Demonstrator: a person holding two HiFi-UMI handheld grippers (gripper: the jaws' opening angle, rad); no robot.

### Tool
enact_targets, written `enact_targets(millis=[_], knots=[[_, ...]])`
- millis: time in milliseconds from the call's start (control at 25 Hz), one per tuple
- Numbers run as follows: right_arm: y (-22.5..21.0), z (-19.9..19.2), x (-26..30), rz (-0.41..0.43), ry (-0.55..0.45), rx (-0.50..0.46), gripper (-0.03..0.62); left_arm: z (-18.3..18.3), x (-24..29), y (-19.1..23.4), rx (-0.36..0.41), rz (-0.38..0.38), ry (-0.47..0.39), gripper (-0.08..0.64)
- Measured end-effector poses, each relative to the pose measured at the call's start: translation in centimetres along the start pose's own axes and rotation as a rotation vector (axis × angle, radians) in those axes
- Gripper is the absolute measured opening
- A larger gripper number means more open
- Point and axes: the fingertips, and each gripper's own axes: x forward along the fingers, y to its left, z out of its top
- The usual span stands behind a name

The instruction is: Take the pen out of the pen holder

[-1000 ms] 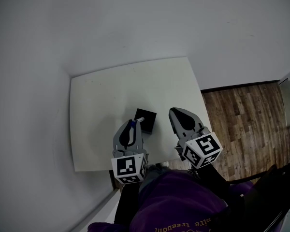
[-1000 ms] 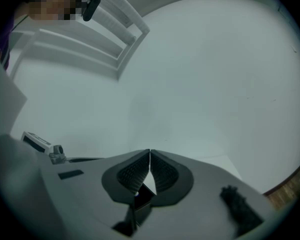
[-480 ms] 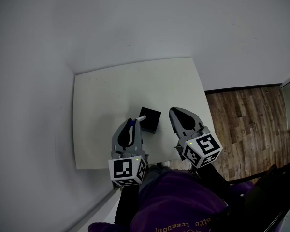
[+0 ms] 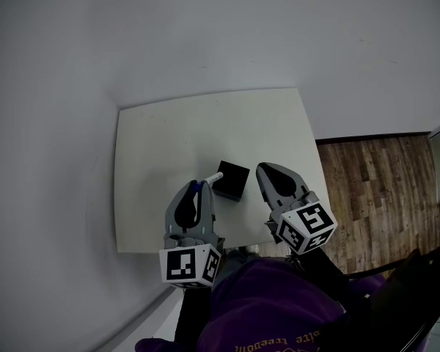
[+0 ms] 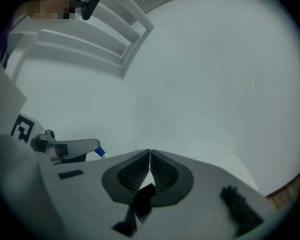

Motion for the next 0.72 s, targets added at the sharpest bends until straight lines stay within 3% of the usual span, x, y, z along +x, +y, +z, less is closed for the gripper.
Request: enact_targets(millis=[720], knots=[[1.3,-0.1,0.5,0.039,0.003,-0.007,0.011,2.9,-2.1,-0.1,-0.035,0.003,-0.087,0.072]])
